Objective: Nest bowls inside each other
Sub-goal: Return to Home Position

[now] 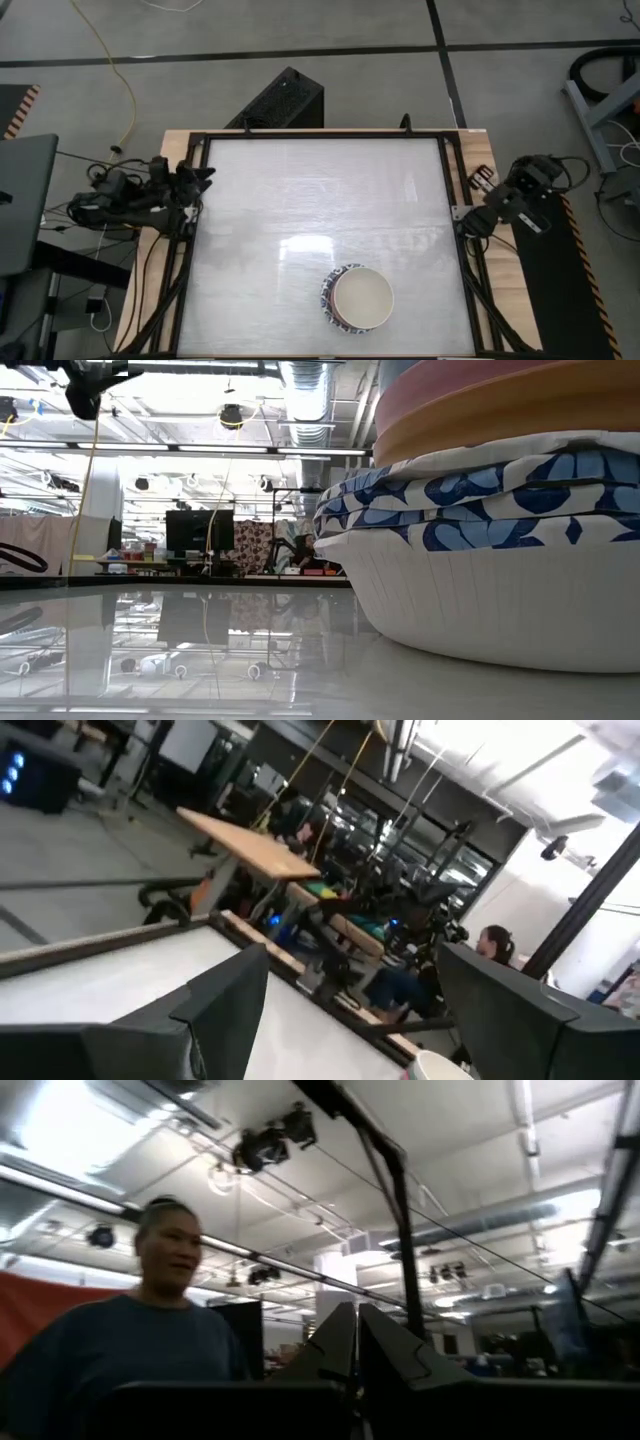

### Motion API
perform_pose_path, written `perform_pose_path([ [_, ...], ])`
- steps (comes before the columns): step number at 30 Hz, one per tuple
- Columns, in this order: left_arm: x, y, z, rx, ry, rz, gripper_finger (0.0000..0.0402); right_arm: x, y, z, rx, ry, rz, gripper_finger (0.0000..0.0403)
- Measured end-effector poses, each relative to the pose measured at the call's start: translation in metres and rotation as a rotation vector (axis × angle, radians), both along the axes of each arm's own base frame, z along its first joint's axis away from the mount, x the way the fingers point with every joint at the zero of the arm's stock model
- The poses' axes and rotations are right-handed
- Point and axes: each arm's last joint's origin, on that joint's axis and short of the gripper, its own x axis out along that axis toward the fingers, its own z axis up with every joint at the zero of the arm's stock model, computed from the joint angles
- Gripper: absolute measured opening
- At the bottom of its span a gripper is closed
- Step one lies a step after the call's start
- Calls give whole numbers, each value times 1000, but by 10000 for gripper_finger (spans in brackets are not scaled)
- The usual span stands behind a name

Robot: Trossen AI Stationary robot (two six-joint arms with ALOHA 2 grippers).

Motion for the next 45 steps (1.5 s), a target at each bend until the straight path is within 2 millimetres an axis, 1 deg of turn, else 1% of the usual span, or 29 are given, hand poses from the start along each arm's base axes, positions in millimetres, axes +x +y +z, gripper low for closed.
perform_pose_path([
  [3, 4, 0, 0, 25, 25, 9, 281, 0, 0, 0, -7, -12, 8, 38],
  [5, 9, -2, -8, 35, 63, -8, 281, 2, 2, -4, -20, 2, 7, 38],
  [8, 14, -2, -16, 30, 75, -22, 281, 9, 8, -16, -39, 15, -8, 38],
  [11, 23, -4, -31, 22, 110, -25, 281, 17, 14, -32, -49, 24, -16, 38],
  [15, 29, -4, -45, -3, 127, -30, 281, 25, 20, -51, -28, 31, -18, 38],
  [18, 33, -5, -56, -1, 162, -30, 281, 29, 21, -61, -5, 29, -21, 38],
  [21, 35, -5, -60, 36, 182, -35, 281, 32, 23, -69, -30, 28, -11, 38],
  [24, 37, -6, -65, 48, 198, -38, 281, 34, 23, -72, -41, 26, -17, 38],
  [30, 43, -6, -81, 23, 227, -35, 281, 46, 23, -95, -41, 126, -44, 38],
  [33, 45, -7, -84, 19, 207, -33, 281, 51, 22, -107, -27, 157, -56, 38],
  [36, 47, -7, -88, 19, 218, -34, 281, 54, 20, -111, -38, 205, -74, 38],
  [39, 47, -7, -90, 24, 226, -33, 281, 56, 17, -112, -110, 174, -104, 38],
  [45, 47, -6, -92, 64, 261, -3, 281, 64, 7, -123, -189, 287, -203, 38],
])
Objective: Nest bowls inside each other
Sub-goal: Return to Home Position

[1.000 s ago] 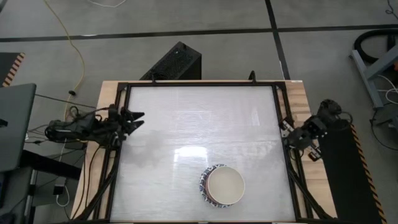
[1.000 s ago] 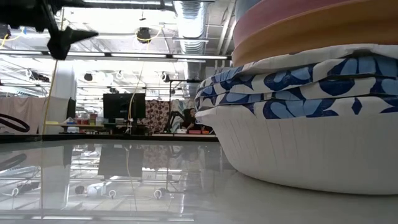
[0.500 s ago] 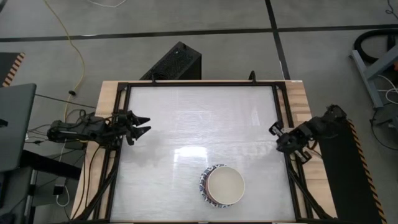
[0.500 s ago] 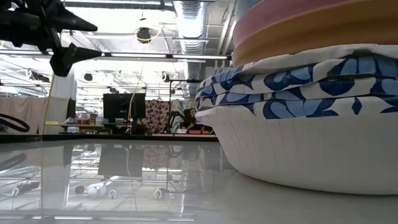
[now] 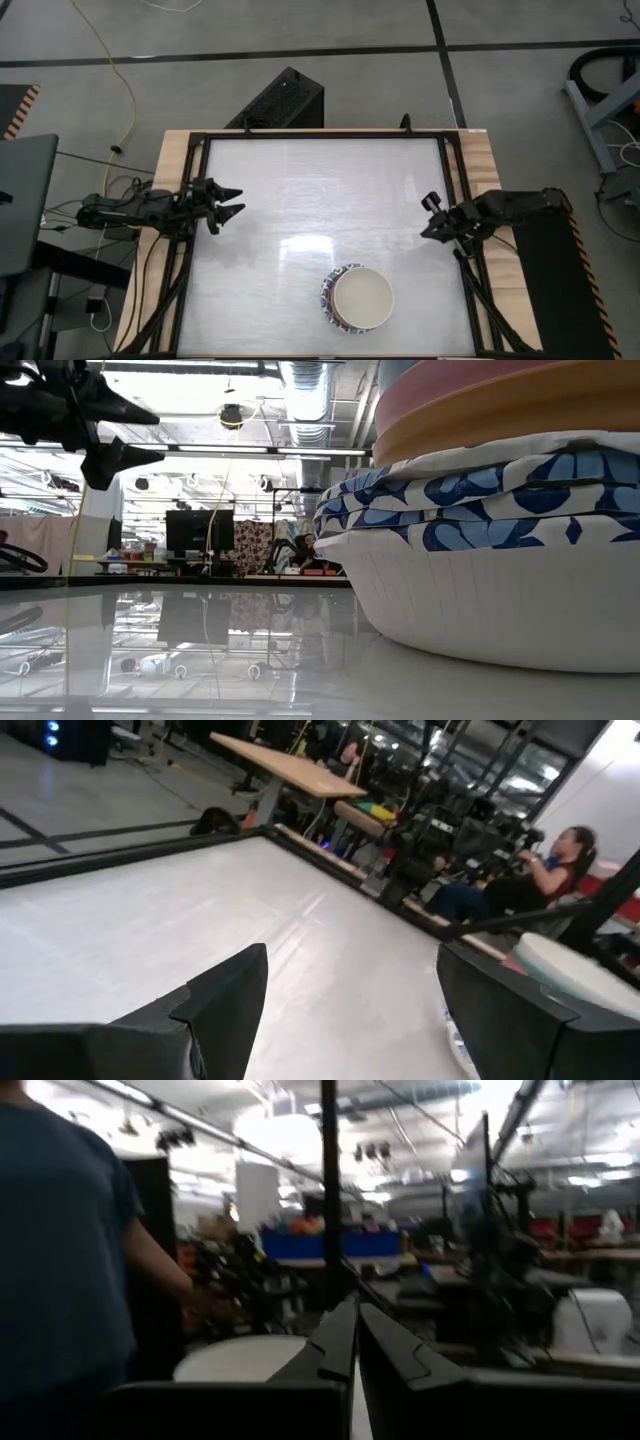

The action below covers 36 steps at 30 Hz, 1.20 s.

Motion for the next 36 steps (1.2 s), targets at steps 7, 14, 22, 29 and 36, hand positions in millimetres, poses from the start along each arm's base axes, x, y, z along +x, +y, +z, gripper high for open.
perform_pose_path([
  [7, 0, 1, -8, 6, 83, 32, 281, 3, -10, -5, -39, 49, -15, 38],
  [14, -2, 3, -14, 2, 142, 113, 281, 3, -21, -7, -45, 84, -14, 38],
  [22, 0, 3, -17, -6, 130, 116, 281, 1, -32, -8, -66, 108, -4, 38],
  [29, 12, -3, -30, 46, -41, -60, 281, 1, -36, -10, -56, 125, -51, 38],
  [36, 12, -3, -33, 3, -28, -57, 281, 4, -38, -24, 1, 280, -82, 38],
])
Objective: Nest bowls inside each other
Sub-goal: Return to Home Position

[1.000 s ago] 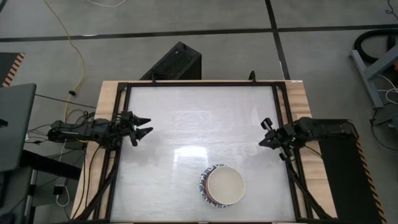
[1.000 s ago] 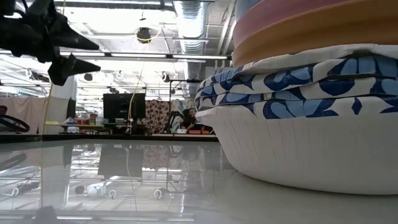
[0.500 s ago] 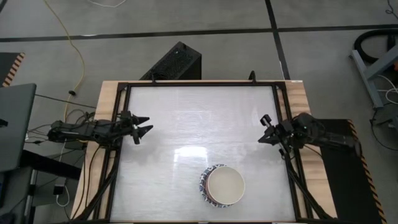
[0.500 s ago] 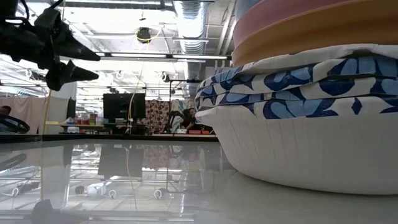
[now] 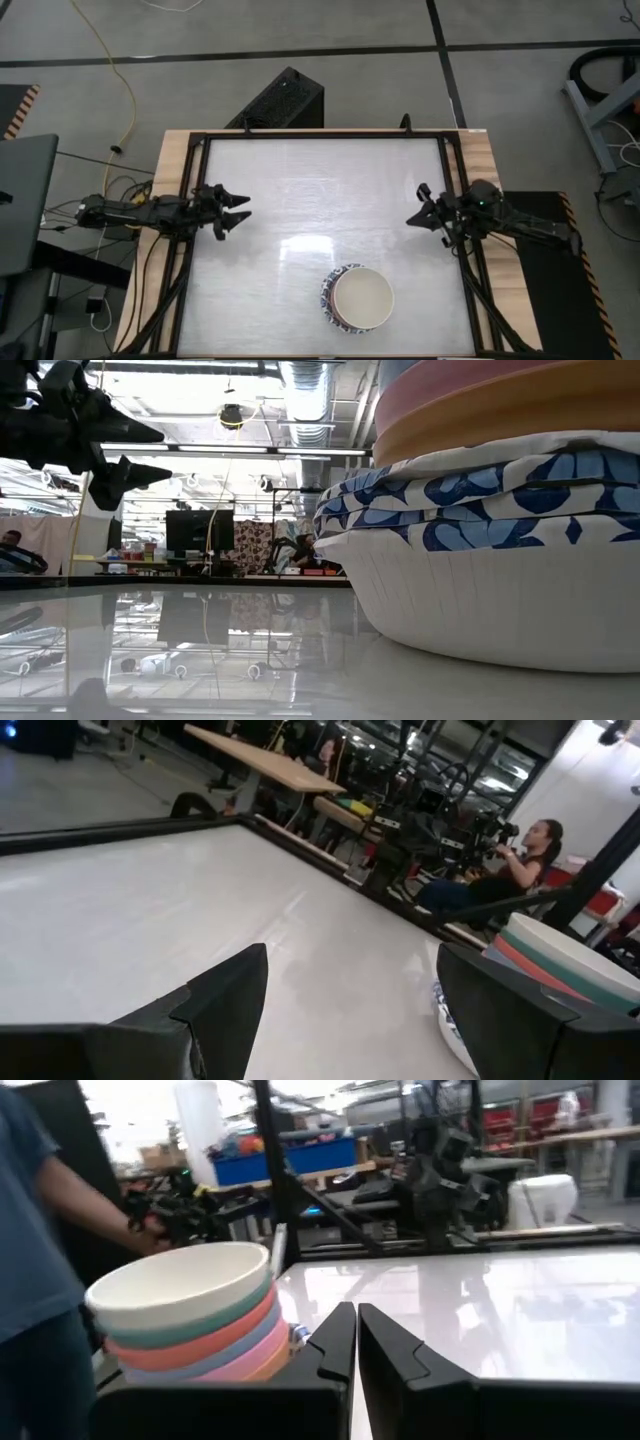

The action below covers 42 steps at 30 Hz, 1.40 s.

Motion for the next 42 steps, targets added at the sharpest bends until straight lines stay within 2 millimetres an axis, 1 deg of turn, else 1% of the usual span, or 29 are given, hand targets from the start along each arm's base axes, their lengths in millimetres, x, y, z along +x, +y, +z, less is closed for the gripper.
perform_pose_path([
  [4, 0, 0, 0, -12, -2, 6, 281, 1, 0, -1, 15, 10, -34, 38],
  [9, 0, 0, 0, -23, -4, 12, 281, 1, -1, -1, -60, -12, -61, 38],
  [12, 0, 0, 0, 9, 5, 13, 281, 1, -2, -1, -64, -9, -117, 38],
  [18, 0, 0, 0, 13, 6, 9, 281, 2, -5, -2, -62, -2, -207, 38],
  [42, 0, 0, -1, 14, 8, 8, 281, 2, -5, -2, -74, -2, -210, 38],
])
